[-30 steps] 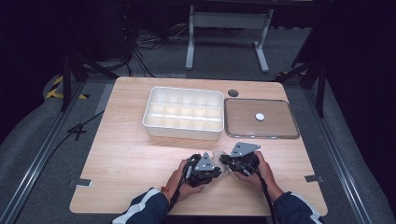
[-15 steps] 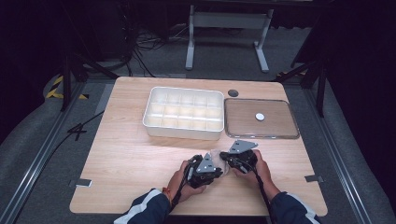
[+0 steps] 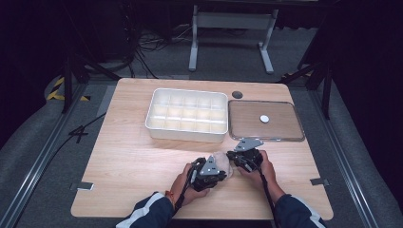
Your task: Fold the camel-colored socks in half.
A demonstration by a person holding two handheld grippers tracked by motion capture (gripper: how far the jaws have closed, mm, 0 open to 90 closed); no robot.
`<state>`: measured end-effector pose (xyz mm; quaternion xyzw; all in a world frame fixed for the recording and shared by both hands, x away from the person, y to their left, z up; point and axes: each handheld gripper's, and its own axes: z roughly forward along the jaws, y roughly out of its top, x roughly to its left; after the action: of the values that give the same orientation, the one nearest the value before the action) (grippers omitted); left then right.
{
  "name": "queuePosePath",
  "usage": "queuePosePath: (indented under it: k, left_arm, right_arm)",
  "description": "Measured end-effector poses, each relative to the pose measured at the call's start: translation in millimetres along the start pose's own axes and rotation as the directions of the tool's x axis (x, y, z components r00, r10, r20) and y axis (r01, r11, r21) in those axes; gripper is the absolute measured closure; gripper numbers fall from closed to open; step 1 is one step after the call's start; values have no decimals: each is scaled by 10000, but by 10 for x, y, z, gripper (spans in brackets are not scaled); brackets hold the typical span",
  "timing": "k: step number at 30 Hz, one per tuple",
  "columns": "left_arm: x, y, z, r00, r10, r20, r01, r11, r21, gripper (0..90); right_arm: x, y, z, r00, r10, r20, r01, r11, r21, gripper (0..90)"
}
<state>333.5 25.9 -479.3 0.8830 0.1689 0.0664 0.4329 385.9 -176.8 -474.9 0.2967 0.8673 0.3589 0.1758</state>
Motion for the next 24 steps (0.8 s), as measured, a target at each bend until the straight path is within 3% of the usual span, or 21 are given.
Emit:
queuePosePath:
  k: [7,9,16,24]
  left_arm:
    - [9,7,-13,10000,-14,30,14,10000,30,832]
    - [7,35,-32,9999,154,-35,-154,9998,144,803]
    - [22,43,-64,9999,-55,107,54,10000,29,777]
    - [-6,117,-276,9992,306,-252,-307,9995,-28,624]
  right_arm:
    - [-22,46,-148,9999,160,-51,-162,9986,-500,777]
    - [-22,63,-217,9995,236,-212,-252,9965,-801,728]
    - [24,117,-303,9970,451,-627,-523,9916,-1181,633]
    - [87,138,-314,9978,250,-607,-320,9926,-1170,562]
